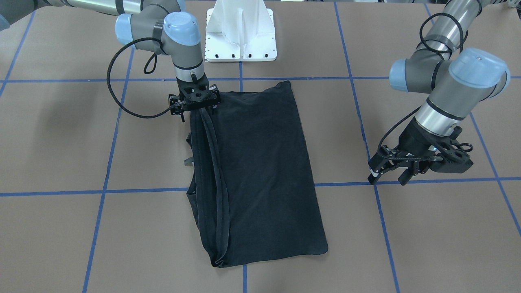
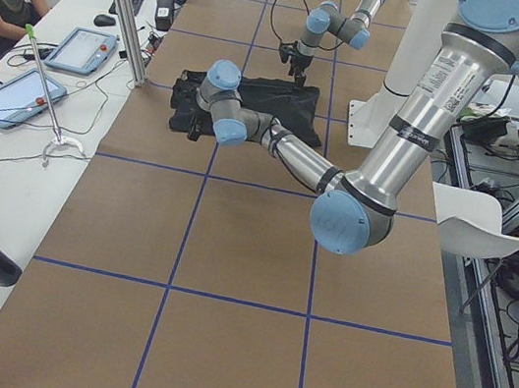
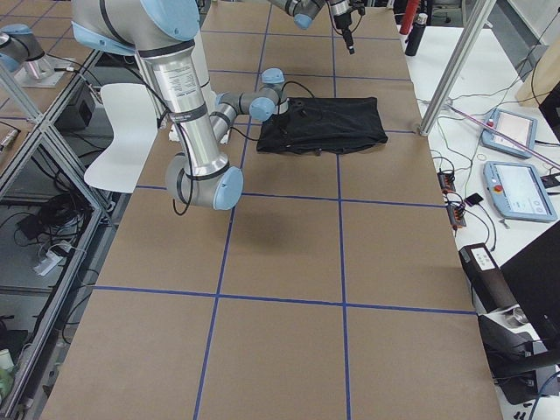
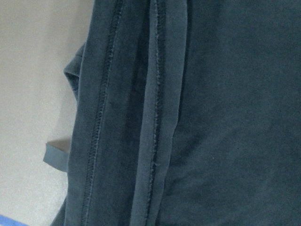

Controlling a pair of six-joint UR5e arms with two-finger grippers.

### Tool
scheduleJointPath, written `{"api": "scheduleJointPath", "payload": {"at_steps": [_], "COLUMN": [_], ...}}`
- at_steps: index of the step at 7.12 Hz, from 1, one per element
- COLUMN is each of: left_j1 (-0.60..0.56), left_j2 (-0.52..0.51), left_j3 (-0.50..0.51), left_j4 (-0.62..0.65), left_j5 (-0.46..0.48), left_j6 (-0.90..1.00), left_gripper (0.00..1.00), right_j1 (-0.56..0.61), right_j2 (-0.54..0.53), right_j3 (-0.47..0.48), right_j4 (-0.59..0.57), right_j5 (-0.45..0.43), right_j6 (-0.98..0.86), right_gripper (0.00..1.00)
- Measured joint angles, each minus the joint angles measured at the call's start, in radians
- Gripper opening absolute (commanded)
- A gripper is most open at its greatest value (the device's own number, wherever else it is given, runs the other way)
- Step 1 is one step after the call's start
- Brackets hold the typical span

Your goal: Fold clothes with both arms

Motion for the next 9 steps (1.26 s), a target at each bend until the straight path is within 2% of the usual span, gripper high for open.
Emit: {"api": "scheduleJointPath", "payload": {"at_steps": [9], "left_j1": [0.001], "left_j2": [-0.003], "left_j3": [0.000], "left_j4": [0.000], "left_j5": [0.002], "left_j6": [0.000], "left_gripper": [1.00], "right_j1": [0.003], "right_j2": [-0.010], "right_j3": [-0.013], "right_j4": [-0.004], "right_j5": [0.011], "right_j6": [-0.004], "right_gripper": [1.00]}}
